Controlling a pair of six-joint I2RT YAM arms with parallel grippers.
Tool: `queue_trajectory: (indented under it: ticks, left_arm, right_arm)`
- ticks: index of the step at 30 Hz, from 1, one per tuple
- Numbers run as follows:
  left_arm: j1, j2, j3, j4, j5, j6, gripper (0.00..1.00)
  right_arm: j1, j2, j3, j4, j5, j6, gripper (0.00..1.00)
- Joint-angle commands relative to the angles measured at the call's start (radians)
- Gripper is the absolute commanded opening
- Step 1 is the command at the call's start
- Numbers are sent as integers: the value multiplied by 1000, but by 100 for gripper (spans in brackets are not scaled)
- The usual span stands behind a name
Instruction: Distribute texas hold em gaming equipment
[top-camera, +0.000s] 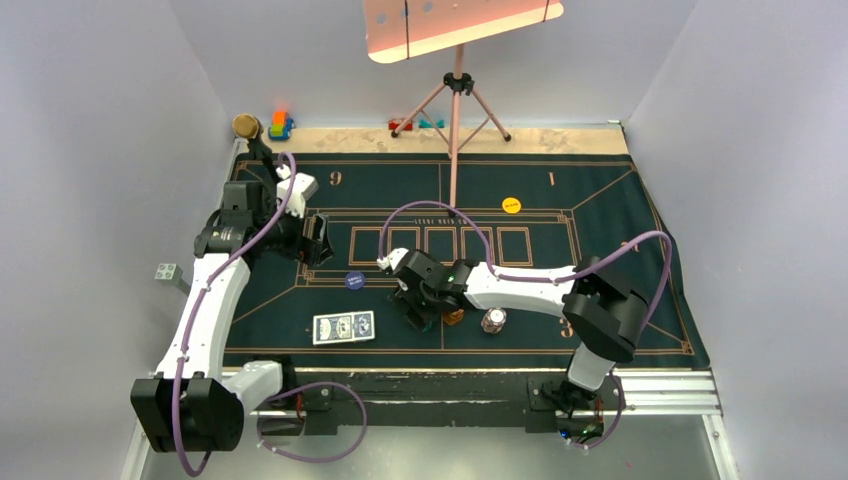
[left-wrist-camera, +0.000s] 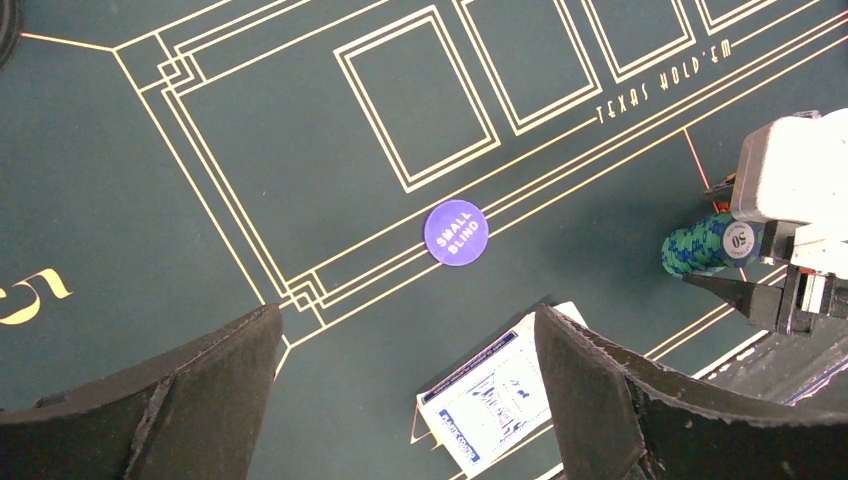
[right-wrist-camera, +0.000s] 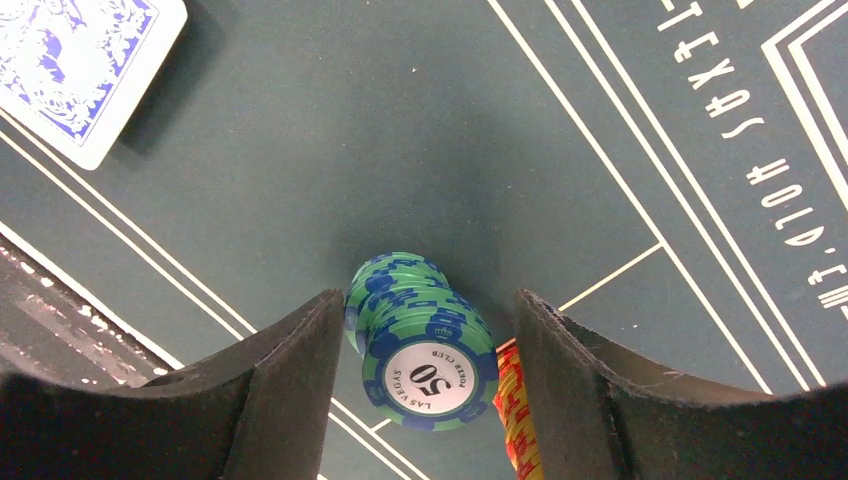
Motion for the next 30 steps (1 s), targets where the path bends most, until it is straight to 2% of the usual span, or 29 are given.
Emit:
queue_trajectory:
  ticks: [1, 7, 11, 24, 30]
  left_arm:
    - [6, -30, -2, 25, -1, 3, 100]
    - [6, -35, -6, 29, -8, 4, 100]
    - [6, -36, -7, 29, -9, 4, 100]
    - [6, -42, -8, 24, 0, 7, 100]
    - [6, -43, -8, 22, 2, 8, 100]
  right_arm:
    - [7, -29, -4, -3, -3, 12, 64]
    - [8, -39, 6, -18, 3, 18, 50]
    - [8, -47, 12, -26, 8, 20, 36]
    - [15, -50, 162, -116, -4, -18, 33]
    - [14, 7, 230, -124, 6, -42, 32]
